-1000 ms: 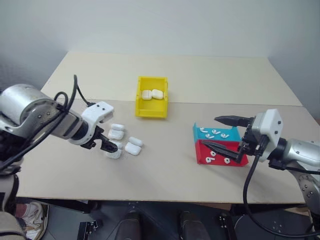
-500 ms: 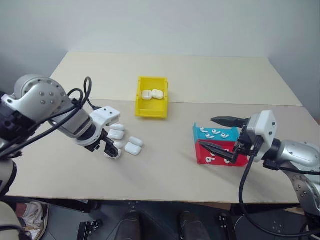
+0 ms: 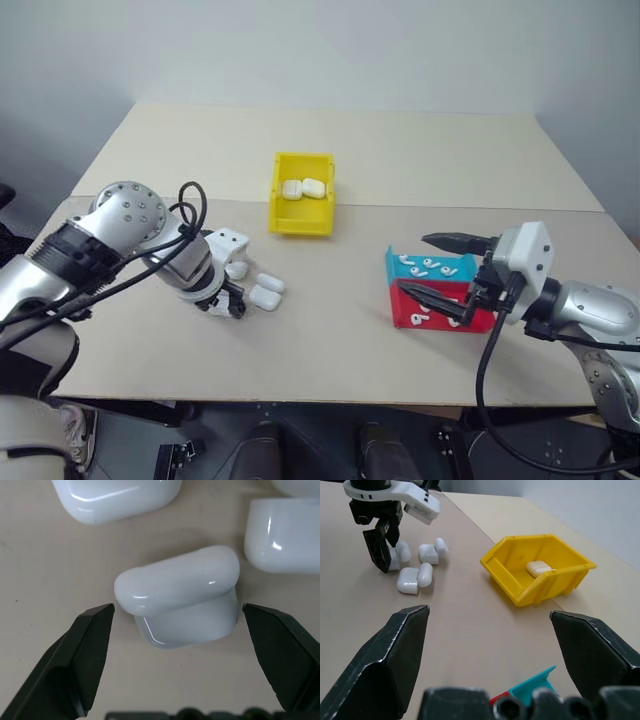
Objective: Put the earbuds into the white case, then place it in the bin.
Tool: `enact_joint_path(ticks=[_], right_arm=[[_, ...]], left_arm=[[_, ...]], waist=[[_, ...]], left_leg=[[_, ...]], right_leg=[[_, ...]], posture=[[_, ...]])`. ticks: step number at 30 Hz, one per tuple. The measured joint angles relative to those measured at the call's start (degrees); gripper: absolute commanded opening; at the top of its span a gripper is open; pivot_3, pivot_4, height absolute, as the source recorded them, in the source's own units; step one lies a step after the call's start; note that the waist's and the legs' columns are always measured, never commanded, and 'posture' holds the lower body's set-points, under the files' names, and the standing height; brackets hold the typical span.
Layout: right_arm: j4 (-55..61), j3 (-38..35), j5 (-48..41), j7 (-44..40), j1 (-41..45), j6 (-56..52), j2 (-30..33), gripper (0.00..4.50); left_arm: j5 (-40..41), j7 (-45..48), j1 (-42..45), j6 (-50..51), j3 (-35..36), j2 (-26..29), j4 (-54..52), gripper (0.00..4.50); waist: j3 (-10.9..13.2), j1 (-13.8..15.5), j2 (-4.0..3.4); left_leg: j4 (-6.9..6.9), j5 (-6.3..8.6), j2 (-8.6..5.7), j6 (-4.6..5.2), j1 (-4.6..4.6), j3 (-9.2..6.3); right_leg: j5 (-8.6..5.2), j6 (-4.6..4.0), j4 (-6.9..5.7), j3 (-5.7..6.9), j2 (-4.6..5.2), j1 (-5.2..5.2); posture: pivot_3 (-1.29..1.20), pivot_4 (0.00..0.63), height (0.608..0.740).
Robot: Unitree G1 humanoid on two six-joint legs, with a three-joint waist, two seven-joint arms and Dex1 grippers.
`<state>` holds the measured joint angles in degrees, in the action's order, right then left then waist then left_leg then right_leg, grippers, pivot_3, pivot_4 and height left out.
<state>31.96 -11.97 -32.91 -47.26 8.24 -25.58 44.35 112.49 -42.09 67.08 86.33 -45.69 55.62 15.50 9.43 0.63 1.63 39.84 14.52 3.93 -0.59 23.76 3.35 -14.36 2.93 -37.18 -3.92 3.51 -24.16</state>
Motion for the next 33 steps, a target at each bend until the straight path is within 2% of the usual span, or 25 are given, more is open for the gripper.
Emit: enact_joint_path(ticks=[9,19,22,25,26,30,33], right_arm=[[0.1,0.0,0.0,0.0,0.0,0.0,0.0,4.5],[0.2,0.0,0.0,0.1,0.0,0.0,0.0,4.5],[0.3,0.0,0.0,0.1,-0.1,0.0,0.0,4.5],[0.3,0.0,0.0,0.1,-0.1,0.0,0.0,4.5],[0.3,0.0,0.0,0.0,-0.1,0.0,0.0,4.5],[0.3,0.0,0.0,0.0,0.0,0.0,0.0,4.5],[0.1,0.2,0.0,-0.1,0.4,0.0,-0.2,4.5]], left_arm=[[0.0,-3.8,-2.9,0.0,3.1,-1.4,0.0,4.47],[0.4,-14.4,-9.0,-1.5,13.4,-6.5,0.3,4.47],[0.5,-16.5,-11.1,-1.8,15.9,-7.4,-1.1,3.83],[0.5,-17.5,-12.5,-2.3,17.1,-8.2,-2.5,2.94],[0.5,-17.8,-12.9,-2.4,17.5,-8.2,-2.8,2.81],[0.5,-18.2,-13.7,-2.5,18.2,-7.8,-3.8,2.81],[0.3,-15.6,-15.1,-2.7,18.3,-4.1,-7.7,2.81]], waist=[[0.0,0.0,0.0],[0.0,0.7,-0.04],[0.0,0.7,-0.04],[0.0,0.6,-0.03],[0.0,0.6,-0.04],[0.0,0.4,-0.03],[0.0,0.0,0.0]], left_leg=[[0.0,-0.01,0.0,-0.01,-0.01,0.0],[0.0,-0.07,-0.05,-0.12,-0.44,-0.01],[-0.03,-0.07,-0.05,-0.12,-0.72,-0.02],[-0.04,-0.07,-0.05,-0.12,-0.93,-0.03],[-0.04,-0.07,-0.05,-0.13,-0.95,-0.03],[-0.04,-0.11,-0.05,-0.19,-0.94,-0.05],[-0.1,-0.11,-0.04,-0.2,-0.85,-0.05]], right_leg=[[0.0,0.0,0.0,0.0,0.0,0.01],[0.03,0.0,-0.02,0.01,0.03,0.44],[0.03,0.0,0.02,0.01,0.03,0.75],[0.03,0.0,0.04,0.03,0.03,0.97],[0.04,-0.01,0.04,0.03,0.03,0.98],[0.05,-0.02,0.04,0.03,0.02,0.97],[0.05,-0.02,0.08,0.03,0.02,0.87]], posture=[[0.0,0.15,0.74],[0.0,0.15,0.74],[0.0,0.15,0.74],[0.0,0.15,0.74],[0.0,0.15,0.74],[0.0,0.15,0.74],[0.0,0.15,0.74]])
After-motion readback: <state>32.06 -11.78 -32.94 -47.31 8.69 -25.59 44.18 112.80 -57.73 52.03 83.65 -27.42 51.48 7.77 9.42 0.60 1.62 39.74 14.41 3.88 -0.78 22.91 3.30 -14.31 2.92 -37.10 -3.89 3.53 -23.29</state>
